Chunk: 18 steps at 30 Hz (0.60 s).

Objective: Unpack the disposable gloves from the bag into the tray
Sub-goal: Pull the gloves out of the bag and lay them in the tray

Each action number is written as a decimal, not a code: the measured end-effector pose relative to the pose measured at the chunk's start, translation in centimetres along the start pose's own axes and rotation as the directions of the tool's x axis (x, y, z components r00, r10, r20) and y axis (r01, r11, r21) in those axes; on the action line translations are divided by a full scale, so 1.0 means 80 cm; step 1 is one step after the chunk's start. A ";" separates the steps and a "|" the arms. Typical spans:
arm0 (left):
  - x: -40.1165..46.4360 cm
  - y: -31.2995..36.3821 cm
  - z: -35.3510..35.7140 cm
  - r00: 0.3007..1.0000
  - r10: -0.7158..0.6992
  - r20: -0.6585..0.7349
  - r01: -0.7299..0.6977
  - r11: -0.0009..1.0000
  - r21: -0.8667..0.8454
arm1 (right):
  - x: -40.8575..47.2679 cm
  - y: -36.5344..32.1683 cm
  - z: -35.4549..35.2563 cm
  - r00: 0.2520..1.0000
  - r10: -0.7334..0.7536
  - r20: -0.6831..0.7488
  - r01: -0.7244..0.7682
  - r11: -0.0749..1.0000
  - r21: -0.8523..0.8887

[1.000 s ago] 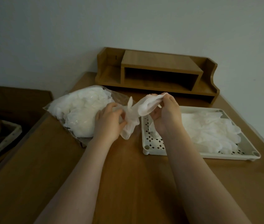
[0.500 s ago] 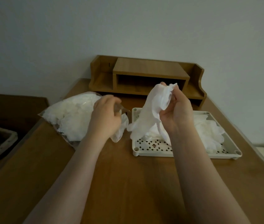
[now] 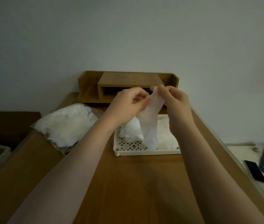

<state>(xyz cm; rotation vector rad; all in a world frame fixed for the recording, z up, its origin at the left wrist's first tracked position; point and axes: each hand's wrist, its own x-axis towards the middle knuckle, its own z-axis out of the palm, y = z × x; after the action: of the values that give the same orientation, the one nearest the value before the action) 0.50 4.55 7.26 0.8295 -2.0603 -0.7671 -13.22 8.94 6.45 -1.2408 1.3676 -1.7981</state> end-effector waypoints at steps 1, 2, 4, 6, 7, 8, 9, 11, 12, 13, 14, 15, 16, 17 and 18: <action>0.001 0.005 0.003 0.999 -0.037 0.019 0.039 0.995 -0.096 | 0.001 -0.002 -0.008 0.999 0.005 0.048 -0.005 1.000 -0.004; 0.001 0.006 0.003 0.996 -0.086 0.034 0.091 0.975 -0.202 | 0.002 -0.001 -0.012 0.993 0.025 0.116 -0.028 0.999 0.021; 0.003 0.009 0.005 0.980 -0.186 0.076 0.201 0.913 -0.356 | 0.002 -0.001 -0.022 0.970 0.074 0.232 -0.100 0.990 0.101; 0.005 0.008 0.006 0.962 -0.245 0.119 0.272 0.841 -0.467 | 0.001 0.003 -0.029 0.928 0.103 0.357 -0.151 0.982 0.110; 0.006 0.009 0.007 0.956 -0.260 0.138 0.293 0.800 -0.524 | -0.001 0.009 -0.034 0.904 0.102 0.415 -0.141 0.988 0.065; 0.007 0.008 0.007 0.950 -0.273 0.149 0.308 0.761 -0.571 | -0.002 0.012 -0.037 0.887 0.103 0.451 -0.122 0.992 0.013; 0.007 0.007 0.008 0.944 -0.291 0.156 0.324 0.728 -0.605 | -0.003 0.016 -0.042 0.889 0.110 0.445 -0.105 0.994 -0.036; 0.006 0.002 0.007 0.926 -0.342 0.163 0.364 0.688 -0.627 | -0.002 0.016 -0.049 0.914 0.138 0.381 -0.114 0.990 -0.085; 0.004 -0.002 0.007 0.911 -0.372 0.180 0.397 0.667 -0.631 | -0.001 0.016 -0.052 0.923 0.158 0.350 -0.130 0.986 -0.104; 0.003 -0.006 0.008 0.893 -0.395 0.214 0.434 0.635 -0.639 | 0.000 0.017 -0.053 0.929 0.169 0.329 -0.127 0.981 -0.145; 0.002 -0.011 0.009 0.874 -0.413 0.257 0.474 0.608 -0.637 | 0.001 0.017 -0.053 0.935 0.165 0.315 -0.096 0.970 -0.223; 0.001 -0.014 0.013 0.851 -0.430 0.300 0.517 0.595 -0.616 | 0.002 0.018 -0.052 0.941 0.144 0.306 -0.038 0.943 -0.330; 0.003 -0.018 0.018 0.833 -0.450 0.322 0.551 0.620 -0.559 | 0.005 0.019 -0.050 0.947 0.116 0.301 0.032 0.895 -0.445; 0.004 -0.021 0.025 0.821 -0.467 0.328 0.571 0.669 -0.476 | 0.008 0.021 -0.047 0.949 0.095 0.302 0.092 0.830 -0.551; 0.006 -0.022 0.033 0.823 -0.474 0.314 0.566 0.734 -0.376 | 0.011 0.021 -0.045 0.947 0.091 0.309 0.131 0.768 -0.627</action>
<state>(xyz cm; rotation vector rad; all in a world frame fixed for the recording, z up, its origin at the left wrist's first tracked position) -1.34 3.74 4.79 1.1029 -1.6868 -1.6392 -16.99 9.21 4.98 -1.8055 1.8395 -1.0601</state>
